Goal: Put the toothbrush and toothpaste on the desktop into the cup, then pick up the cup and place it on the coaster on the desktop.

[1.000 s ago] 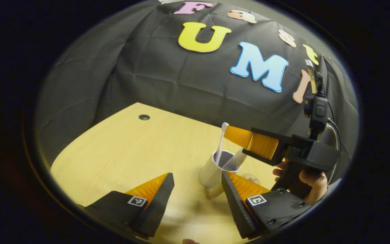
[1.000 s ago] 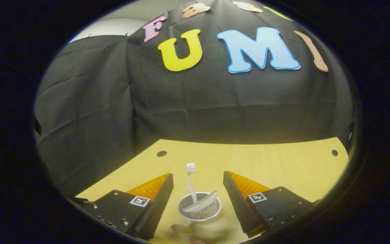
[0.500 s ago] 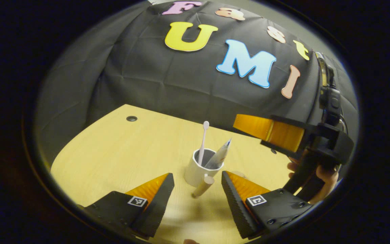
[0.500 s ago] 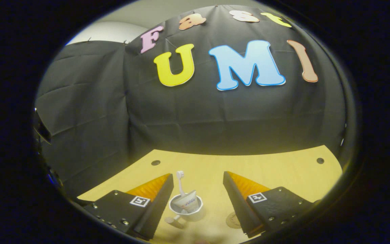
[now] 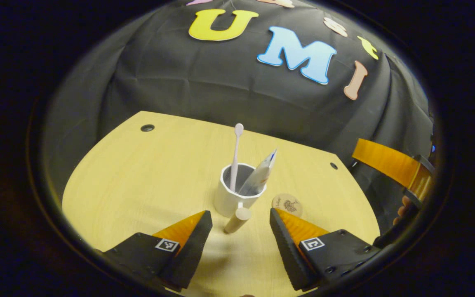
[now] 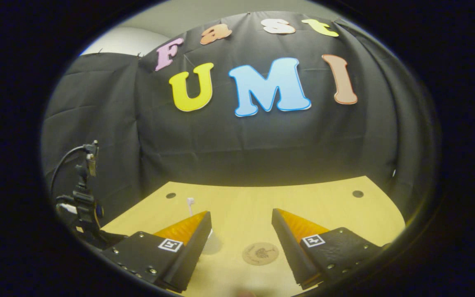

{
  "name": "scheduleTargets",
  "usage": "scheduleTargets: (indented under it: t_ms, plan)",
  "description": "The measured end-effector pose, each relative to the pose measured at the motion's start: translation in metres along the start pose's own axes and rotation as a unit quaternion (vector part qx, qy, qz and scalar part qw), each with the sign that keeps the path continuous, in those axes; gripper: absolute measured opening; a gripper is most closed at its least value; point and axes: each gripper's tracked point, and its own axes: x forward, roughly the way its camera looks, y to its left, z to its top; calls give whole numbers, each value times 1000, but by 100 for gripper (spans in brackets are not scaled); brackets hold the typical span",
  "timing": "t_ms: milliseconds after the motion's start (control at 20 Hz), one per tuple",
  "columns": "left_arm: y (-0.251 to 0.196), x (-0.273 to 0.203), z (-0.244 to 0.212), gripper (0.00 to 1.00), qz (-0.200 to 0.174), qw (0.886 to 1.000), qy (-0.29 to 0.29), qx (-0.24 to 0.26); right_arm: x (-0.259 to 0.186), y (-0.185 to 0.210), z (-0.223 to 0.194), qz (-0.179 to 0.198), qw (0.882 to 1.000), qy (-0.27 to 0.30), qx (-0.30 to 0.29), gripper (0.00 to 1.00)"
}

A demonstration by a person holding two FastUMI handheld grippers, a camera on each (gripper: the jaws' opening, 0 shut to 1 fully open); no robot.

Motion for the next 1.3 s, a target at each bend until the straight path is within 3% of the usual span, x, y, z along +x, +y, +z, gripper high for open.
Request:
scheduleTargets:
  t_ms: [50,400,500,700,750,950,1050,1100,1300]
  plan:
    - [-2,4,-3,92,1,1000,10,7,-8,-6,-5,-5,1000,6,4,89]
    - [-12,43,-27,95,3,994,105,38,-54,-62,-51,-67,996,52,24,89]
    - [-11,49,-31,91,6,992,121,40,-63,-77,-62,-82,994,62,32,89]
    - [0,61,-35,94,25,987,145,61,-77,-97,-81,-107,990,77,45,89]
    - [2,63,-34,87,27,986,149,65,-79,-100,-84,-111,990,79,46,89]
    - [9,74,-41,94,38,983,167,74,-79,-103,-85,-117,988,85,45,90]
    - [11,77,-44,80,42,981,172,74,-77,-102,-83,-116,989,83,44,90]
    - [12,79,-45,85,44,981,175,74,-76,-102,-84,-116,989,83,43,90]
    - [15,84,-54,63,44,979,190,65,-71,-99,-87,-112,988,91,45,90]
